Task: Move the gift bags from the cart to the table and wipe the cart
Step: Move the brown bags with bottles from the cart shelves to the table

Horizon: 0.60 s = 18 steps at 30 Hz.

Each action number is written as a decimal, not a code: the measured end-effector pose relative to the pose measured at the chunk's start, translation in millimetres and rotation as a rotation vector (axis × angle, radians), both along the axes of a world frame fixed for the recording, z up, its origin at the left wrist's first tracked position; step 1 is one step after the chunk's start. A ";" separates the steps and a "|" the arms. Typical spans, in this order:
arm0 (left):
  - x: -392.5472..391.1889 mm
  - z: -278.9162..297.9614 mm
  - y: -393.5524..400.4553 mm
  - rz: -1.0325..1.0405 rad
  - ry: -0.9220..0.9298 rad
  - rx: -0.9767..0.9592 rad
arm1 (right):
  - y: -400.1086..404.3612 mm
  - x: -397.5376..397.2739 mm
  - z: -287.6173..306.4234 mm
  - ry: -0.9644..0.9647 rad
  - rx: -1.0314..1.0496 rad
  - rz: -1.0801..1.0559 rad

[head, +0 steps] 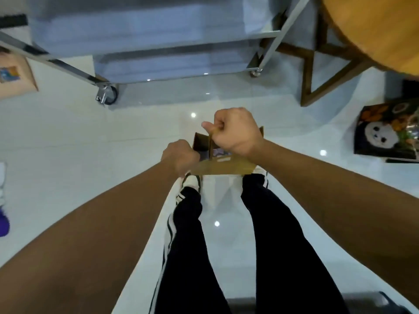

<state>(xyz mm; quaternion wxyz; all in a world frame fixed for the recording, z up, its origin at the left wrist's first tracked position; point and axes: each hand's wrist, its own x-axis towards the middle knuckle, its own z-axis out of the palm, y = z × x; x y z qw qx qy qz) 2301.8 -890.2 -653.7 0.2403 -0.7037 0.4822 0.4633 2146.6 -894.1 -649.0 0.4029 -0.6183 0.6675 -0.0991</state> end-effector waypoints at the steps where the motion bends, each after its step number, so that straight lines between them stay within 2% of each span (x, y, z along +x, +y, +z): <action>1: -1.4 24.0 4.1 -0.054 0.010 0.005 | 7.9 0.3 27.9 0.021 0.010 -0.006; 4: -8.5 91.9 5.1 -0.254 0.021 -0.048 | 28.3 -5.9 106.3 0.063 0.044 -0.068; 10: -47.2 202.7 -25.4 -0.609 0.101 -0.305 | 57.2 -52.4 251.3 0.211 0.064 -0.206; 14: -100.8 266.3 -24.2 -0.761 0.243 -0.401 | 99.2 -93.5 325.9 0.315 -0.128 -0.419; 16: -136.2 294.8 -19.2 -0.800 0.322 -0.401 | 122.4 -111.0 355.3 0.330 -0.288 -0.614; 18: -179.0 328.7 -4.7 -0.858 0.390 -0.391 | 148.5 -127.4 385.2 0.241 -0.467 -0.931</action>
